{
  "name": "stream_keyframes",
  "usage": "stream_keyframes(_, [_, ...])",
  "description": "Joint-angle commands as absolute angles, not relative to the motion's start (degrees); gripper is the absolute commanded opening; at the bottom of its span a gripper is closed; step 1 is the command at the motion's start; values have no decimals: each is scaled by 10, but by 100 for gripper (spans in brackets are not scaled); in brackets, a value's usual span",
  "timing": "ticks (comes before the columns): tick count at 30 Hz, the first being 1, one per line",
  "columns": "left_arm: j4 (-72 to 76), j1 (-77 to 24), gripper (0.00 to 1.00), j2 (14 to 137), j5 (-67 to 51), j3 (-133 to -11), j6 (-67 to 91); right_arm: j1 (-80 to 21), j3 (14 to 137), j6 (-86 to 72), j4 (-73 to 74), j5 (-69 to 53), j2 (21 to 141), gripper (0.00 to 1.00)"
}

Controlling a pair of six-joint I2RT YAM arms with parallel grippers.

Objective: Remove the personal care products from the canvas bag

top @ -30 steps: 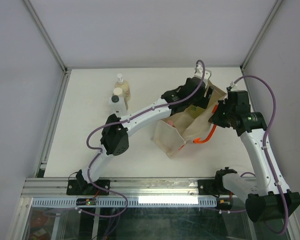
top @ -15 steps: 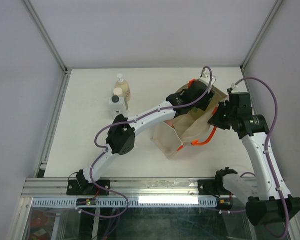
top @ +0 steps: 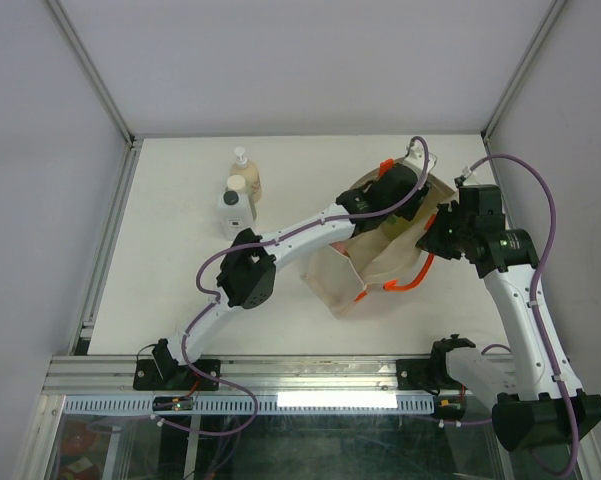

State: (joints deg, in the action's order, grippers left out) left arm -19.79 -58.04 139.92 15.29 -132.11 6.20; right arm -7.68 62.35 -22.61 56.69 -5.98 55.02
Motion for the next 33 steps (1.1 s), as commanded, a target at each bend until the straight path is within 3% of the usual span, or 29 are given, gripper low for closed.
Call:
stream_keyframes(1, [-160, -579, 30, 1385, 126, -1351, 49, -77, 640, -219, 580, -80, 544, 0])
stream_keyframes(5, [-164, -579, 8, 1357, 131, -1343, 45, -76, 639, -219, 579, -77, 541, 0])
stream_keyframes(9, [-165, -579, 0, 1317, 132, -1332, 46, -76, 638, -220, 577, -76, 539, 0])
stream_keyframes(33, [-294, -578, 0, 1078, 160, -1326, 156, -77, 621, -225, 559, -85, 536, 1])
